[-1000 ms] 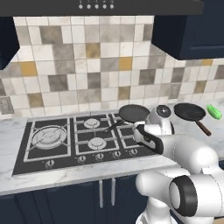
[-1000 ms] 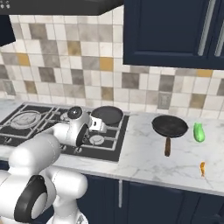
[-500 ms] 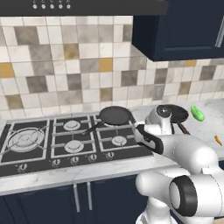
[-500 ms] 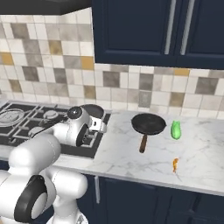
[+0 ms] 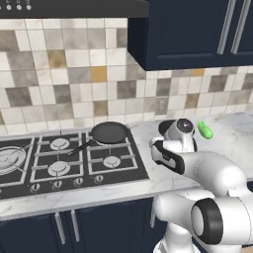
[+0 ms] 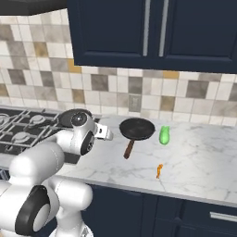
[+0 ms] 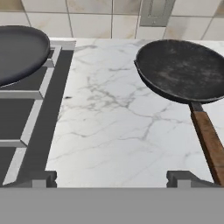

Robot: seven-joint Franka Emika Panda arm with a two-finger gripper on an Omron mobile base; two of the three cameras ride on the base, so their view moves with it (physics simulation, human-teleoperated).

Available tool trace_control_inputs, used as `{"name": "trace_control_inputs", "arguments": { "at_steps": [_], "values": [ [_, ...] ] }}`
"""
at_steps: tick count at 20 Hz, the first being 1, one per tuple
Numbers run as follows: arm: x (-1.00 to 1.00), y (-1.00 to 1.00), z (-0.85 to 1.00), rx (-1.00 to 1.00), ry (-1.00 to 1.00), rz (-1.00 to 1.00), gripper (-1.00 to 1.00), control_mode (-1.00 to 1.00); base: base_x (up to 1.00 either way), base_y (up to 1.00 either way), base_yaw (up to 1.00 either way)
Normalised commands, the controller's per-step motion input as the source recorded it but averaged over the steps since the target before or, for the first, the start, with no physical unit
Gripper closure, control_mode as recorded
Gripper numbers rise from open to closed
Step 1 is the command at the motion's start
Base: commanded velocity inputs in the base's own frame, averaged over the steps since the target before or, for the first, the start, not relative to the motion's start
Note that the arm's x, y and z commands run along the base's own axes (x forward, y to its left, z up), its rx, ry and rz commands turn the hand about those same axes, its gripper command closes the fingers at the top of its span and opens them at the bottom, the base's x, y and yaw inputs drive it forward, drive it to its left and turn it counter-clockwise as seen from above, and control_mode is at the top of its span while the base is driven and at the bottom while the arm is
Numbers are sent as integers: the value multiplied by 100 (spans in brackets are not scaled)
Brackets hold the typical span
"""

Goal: Place both pans onto different burners. Then place the corn and the shrimp on different pans.

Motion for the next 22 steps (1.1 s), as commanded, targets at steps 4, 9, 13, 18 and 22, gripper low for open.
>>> {"name": "trace_control_inputs", "arguments": {
  "at_steps": [4, 9, 13, 18, 22],
  "values": [
    [0, 0, 0, 0, 0, 0, -100, 100, 0, -31, 0],
    [0, 0, 0, 0, 0, 0, -100, 100, 0, 0, 0],
    [0, 0, 0, 0, 0, 0, -100, 100, 0, 0, 0],
    [17, 3, 3, 0, 0, 0, -100, -100, 0, 0, 0],
    [6, 0, 0, -1, 0, 0, -100, -100, 0, 0, 0]
  ]
}}
